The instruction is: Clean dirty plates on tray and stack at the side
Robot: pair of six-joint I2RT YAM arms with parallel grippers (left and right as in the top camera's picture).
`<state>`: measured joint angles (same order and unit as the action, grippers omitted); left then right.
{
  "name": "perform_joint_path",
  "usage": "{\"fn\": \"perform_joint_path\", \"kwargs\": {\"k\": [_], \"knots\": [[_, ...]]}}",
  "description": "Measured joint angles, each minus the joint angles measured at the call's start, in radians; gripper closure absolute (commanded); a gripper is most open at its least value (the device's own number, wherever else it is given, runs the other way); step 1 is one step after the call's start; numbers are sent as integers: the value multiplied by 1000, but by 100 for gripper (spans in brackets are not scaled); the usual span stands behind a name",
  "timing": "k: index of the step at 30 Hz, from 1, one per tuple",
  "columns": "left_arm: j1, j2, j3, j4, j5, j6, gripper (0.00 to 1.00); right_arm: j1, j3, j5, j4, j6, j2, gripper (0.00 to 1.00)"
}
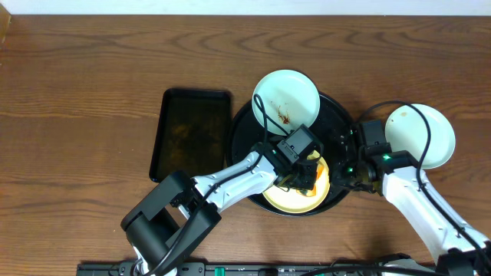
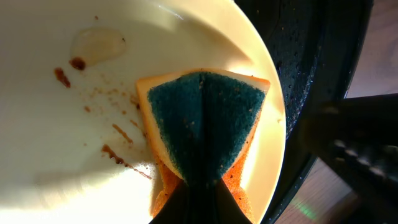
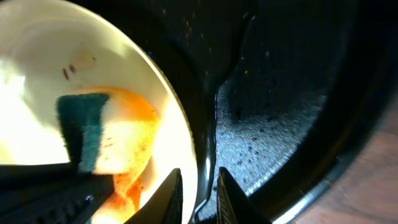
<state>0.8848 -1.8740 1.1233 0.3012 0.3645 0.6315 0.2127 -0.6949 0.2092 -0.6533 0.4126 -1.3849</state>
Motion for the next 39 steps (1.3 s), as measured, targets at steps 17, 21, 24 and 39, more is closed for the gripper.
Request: {"fn": "perform_joint_path", "kwargs": {"k": [17, 21, 24, 39], "knots": [[10, 0, 0, -1, 23, 26, 92, 3, 68, 27, 68, 2, -27, 99], [34, 0, 0, -13, 23, 31, 92, 3, 71, 27, 71, 2, -27, 99], [58, 0, 0, -25, 24, 34, 92, 3, 71, 27, 72, 2, -27, 99], [50, 0, 0, -33, -122, 45, 92, 3, 72, 28, 71, 2, -27, 99]]}}
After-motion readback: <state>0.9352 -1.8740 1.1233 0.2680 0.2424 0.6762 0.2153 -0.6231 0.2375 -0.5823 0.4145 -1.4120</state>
